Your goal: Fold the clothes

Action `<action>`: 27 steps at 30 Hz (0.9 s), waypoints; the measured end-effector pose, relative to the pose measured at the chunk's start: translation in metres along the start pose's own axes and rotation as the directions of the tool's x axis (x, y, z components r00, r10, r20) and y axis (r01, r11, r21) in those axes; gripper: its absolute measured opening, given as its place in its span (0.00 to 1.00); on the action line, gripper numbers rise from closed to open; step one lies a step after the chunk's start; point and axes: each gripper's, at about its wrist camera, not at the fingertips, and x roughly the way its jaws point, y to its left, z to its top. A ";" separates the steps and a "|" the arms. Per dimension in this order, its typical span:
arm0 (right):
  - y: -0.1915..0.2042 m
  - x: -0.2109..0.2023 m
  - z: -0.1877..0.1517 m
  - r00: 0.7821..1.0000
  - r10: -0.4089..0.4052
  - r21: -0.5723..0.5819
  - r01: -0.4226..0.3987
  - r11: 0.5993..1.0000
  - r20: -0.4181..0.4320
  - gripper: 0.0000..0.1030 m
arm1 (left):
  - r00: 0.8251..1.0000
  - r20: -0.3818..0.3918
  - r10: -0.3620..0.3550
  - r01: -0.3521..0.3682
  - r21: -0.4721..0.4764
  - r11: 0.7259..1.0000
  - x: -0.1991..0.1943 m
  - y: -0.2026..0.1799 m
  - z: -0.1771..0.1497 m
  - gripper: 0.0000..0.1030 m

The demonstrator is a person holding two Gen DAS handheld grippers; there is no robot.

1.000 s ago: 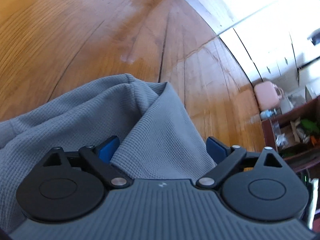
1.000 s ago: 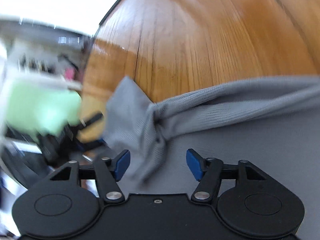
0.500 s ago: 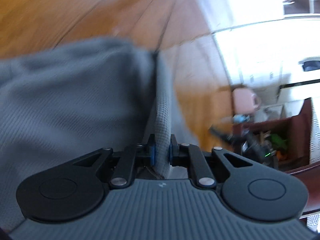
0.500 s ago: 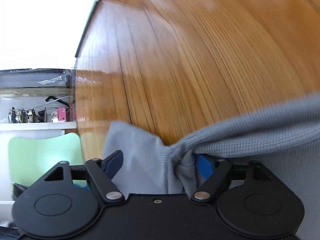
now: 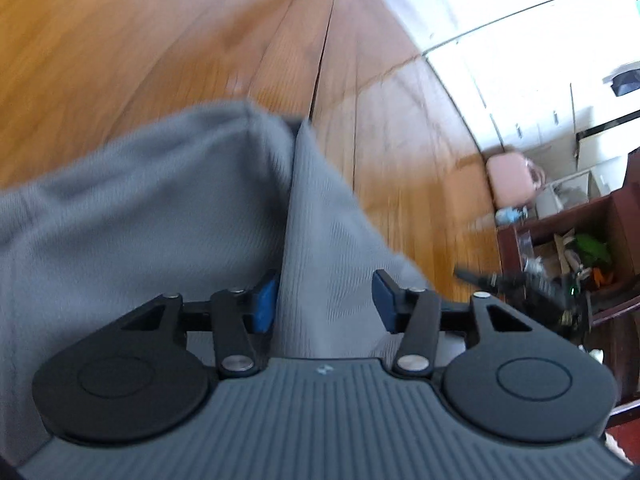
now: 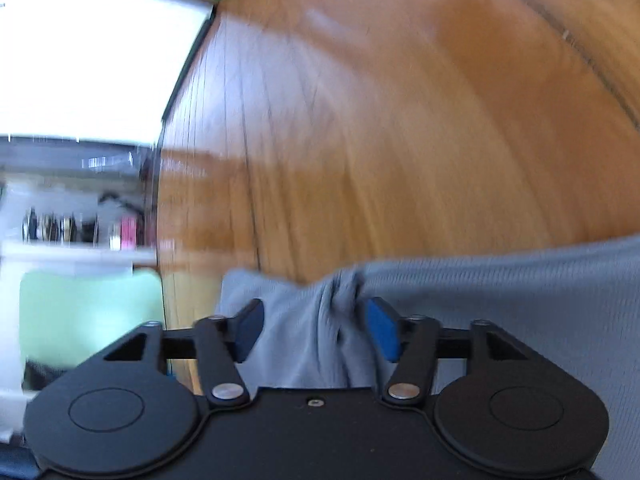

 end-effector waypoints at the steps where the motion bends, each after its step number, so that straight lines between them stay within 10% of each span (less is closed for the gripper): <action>1: 0.003 0.004 -0.002 1.000 -0.003 -0.012 0.003 1.000 -0.030 0.63 | 1.000 0.017 -0.004 0.004 0.006 1.000 0.002 0.000 0.005 0.54; 4: 0.012 0.020 0.001 0.997 -0.029 -0.031 0.027 0.999 -0.076 0.66 | 1.000 0.016 -0.020 0.020 0.006 1.000 0.014 -0.001 0.017 0.55; 8: 0.024 0.038 0.006 0.991 -0.060 -0.062 0.053 0.997 -0.117 0.67 | 0.997 -0.066 -0.030 0.031 0.016 0.999 0.031 -0.014 0.012 0.05; 13: 0.036 0.043 0.013 0.995 -0.072 -0.137 0.061 0.989 -0.074 0.59 | 0.971 -0.048 -0.234 0.231 -0.063 0.971 0.004 -0.026 -0.011 0.07; 17: 0.016 0.041 0.011 0.998 -0.032 -0.102 0.026 0.994 -0.054 0.37 | 0.969 -0.246 -0.010 -0.002 -0.048 0.999 0.026 -0.016 -0.038 0.03; 21: -0.002 0.027 0.008 0.999 -0.029 -0.118 0.025 0.993 -0.034 0.16 | 0.973 -0.223 -0.058 0.044 -0.064 0.997 0.018 -0.011 -0.036 0.08; 27: 0.006 0.016 -0.001 0.996 -0.058 -0.159 0.048 0.986 -0.061 0.20 | 0.984 -0.148 -0.098 0.091 -0.051 0.995 0.008 -0.008 -0.022 0.44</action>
